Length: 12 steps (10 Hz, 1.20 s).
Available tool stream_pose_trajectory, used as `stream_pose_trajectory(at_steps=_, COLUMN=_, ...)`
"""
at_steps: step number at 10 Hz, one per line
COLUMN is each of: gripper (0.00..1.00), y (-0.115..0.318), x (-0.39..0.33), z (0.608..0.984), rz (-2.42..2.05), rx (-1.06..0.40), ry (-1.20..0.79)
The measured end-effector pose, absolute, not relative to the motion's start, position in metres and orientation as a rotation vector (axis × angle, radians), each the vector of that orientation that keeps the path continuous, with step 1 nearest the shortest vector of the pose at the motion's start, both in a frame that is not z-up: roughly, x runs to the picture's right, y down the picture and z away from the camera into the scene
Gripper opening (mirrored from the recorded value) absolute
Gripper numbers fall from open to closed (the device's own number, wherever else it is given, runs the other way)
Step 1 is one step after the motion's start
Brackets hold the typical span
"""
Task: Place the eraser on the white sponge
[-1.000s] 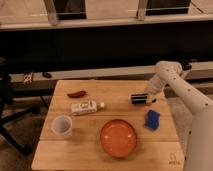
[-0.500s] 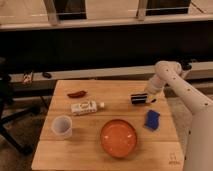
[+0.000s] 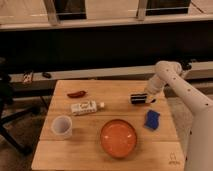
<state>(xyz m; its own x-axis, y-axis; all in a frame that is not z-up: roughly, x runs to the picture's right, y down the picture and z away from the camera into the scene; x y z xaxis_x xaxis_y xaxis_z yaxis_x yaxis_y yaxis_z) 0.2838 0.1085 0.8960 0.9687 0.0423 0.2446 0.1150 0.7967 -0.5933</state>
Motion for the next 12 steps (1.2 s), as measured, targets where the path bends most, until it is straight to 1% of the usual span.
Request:
stream_pose_trajectory(at_steps=2, gripper=0.0, y=0.119, x=0.3, z=0.88, rz=-0.001, rx=-0.663, ry=-0.245)
stream_pose_trajectory(at_steps=6, gripper=0.0, y=0.119, x=0.303, z=0.876, rz=0.03, rx=-0.672, ry=-0.245)
stream_pose_trajectory(at_steps=9, gripper=0.0, y=0.137, x=0.32, z=0.857, rz=0.07, rx=-0.695, ry=-0.235)
stream_pose_trajectory(at_steps=12, gripper=0.0, y=0.137, x=0.322, z=0.853, rz=0.092, rx=-0.701, ry=-0.236)
